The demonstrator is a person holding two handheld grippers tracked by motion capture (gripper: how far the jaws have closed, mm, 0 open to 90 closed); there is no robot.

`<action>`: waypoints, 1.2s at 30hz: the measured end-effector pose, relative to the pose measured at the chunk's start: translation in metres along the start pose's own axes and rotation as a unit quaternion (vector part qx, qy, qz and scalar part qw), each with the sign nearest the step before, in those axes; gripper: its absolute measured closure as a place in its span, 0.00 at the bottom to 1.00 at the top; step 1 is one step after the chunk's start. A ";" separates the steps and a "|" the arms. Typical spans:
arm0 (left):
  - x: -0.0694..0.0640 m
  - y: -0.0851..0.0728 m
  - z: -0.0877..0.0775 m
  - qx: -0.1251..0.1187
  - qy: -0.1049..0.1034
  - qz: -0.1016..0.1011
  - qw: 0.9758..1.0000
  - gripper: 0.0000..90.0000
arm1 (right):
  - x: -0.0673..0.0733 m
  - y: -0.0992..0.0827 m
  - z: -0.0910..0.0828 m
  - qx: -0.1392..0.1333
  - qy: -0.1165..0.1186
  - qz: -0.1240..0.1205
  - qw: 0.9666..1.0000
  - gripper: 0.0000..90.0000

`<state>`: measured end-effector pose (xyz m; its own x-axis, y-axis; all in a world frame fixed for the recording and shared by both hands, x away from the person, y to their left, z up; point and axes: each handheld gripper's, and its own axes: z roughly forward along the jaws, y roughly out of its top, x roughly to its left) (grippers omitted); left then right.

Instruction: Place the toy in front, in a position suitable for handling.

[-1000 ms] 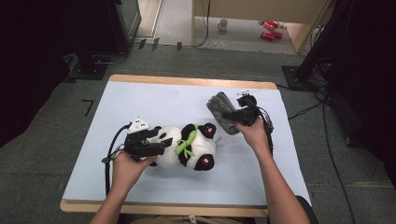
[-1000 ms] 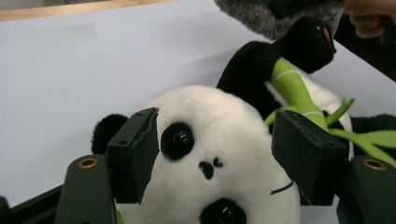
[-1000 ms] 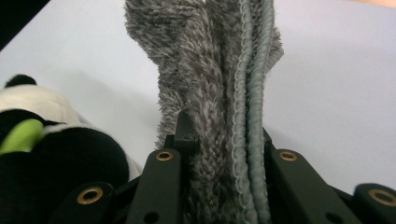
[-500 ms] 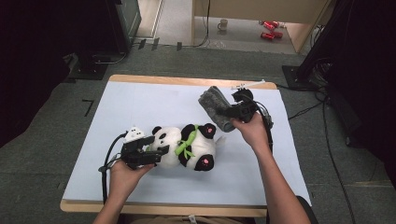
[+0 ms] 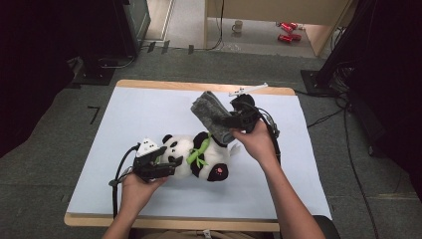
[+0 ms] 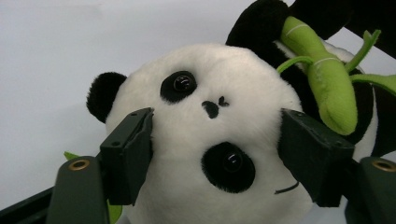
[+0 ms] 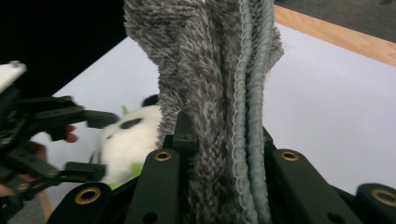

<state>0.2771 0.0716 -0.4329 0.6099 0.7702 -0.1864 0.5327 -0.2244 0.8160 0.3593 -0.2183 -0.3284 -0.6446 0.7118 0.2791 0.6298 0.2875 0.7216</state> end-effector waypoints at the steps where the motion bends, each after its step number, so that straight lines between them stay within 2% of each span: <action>1: 0.000 0.000 0.001 -0.001 0.000 -0.002 1.000 0.32 | 0.004 0.001 0.001 -0.001 0.005 -0.005 1.000 0.81; 4: 0.001 0.001 0.001 -0.001 -0.002 -0.011 1.000 0.33 | 0.012 0.002 0.008 0.004 0.015 -0.015 1.000 0.81; 7: 0.001 0.000 0.000 0.001 0.000 -0.007 1.000 0.33 | 0.017 0.003 0.018 0.015 0.022 -0.017 0.999 0.81; 15: 0.000 -0.005 -0.001 -0.008 -0.001 -0.008 1.000 0.33 | 0.038 0.003 0.046 0.039 0.046 -0.048 0.997 0.81; 26: -0.003 -0.008 -0.003 -0.011 0.003 -0.009 1.000 0.35 | 0.048 0.002 0.069 0.046 0.052 -0.055 0.996 0.82; 36: -0.005 -0.015 -0.008 -0.015 0.008 -0.006 1.000 0.34 | 0.062 -0.004 0.098 0.080 0.070 -0.055 0.993 0.82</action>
<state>0.2614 0.0756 -0.4402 0.5936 0.7823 -0.1886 0.5224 -0.1964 0.8298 0.3591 -0.1129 -0.3763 -0.7600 0.5776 0.2980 0.6062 0.4648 0.6453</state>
